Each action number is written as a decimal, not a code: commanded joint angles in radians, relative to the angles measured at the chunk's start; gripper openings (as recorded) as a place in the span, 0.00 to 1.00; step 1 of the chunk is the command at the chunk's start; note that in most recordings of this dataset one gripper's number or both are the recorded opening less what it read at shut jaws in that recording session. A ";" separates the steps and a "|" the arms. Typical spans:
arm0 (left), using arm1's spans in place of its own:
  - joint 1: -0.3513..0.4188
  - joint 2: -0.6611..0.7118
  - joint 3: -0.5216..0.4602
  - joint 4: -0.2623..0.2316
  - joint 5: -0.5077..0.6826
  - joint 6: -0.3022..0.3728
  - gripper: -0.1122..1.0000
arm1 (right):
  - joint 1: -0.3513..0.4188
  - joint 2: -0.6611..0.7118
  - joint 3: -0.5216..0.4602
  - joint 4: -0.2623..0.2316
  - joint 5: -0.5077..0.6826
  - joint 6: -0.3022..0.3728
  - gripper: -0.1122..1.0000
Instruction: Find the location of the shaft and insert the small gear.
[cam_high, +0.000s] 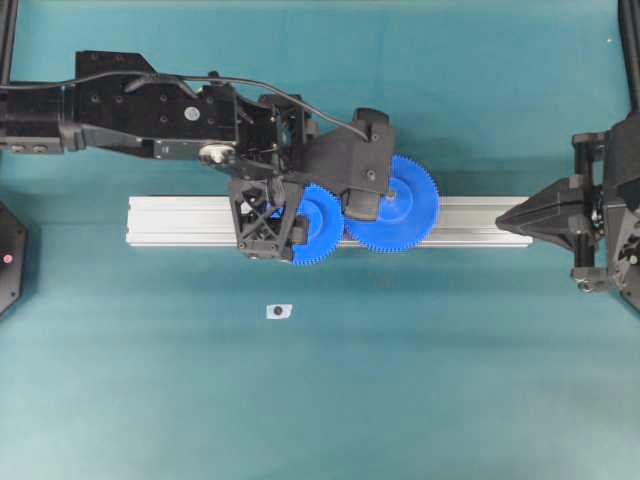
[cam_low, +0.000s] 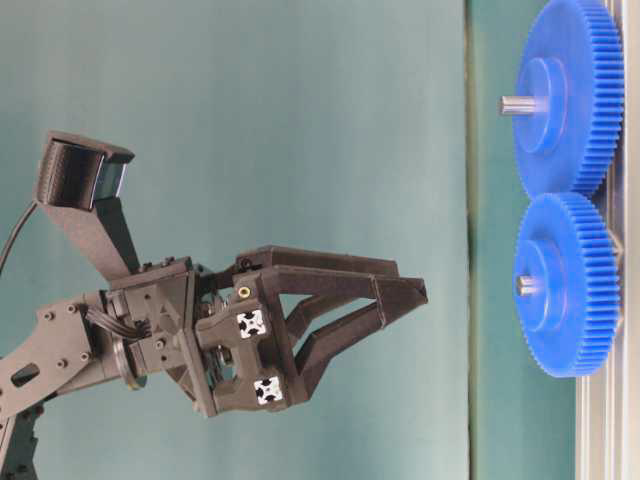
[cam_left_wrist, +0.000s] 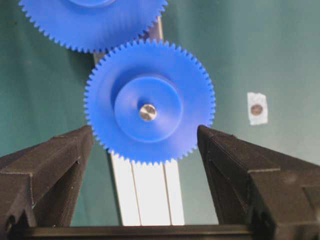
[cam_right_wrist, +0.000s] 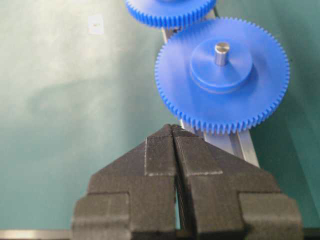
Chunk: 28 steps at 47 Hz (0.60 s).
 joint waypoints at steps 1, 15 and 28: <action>-0.002 -0.037 -0.028 0.005 -0.003 0.000 0.82 | -0.002 0.003 -0.003 0.002 -0.012 0.008 0.08; -0.002 -0.034 -0.028 0.005 -0.003 0.002 0.82 | -0.003 0.003 0.002 0.002 -0.018 0.008 0.08; -0.002 -0.032 -0.028 0.005 -0.002 0.002 0.82 | -0.003 0.003 0.000 0.002 -0.020 0.008 0.08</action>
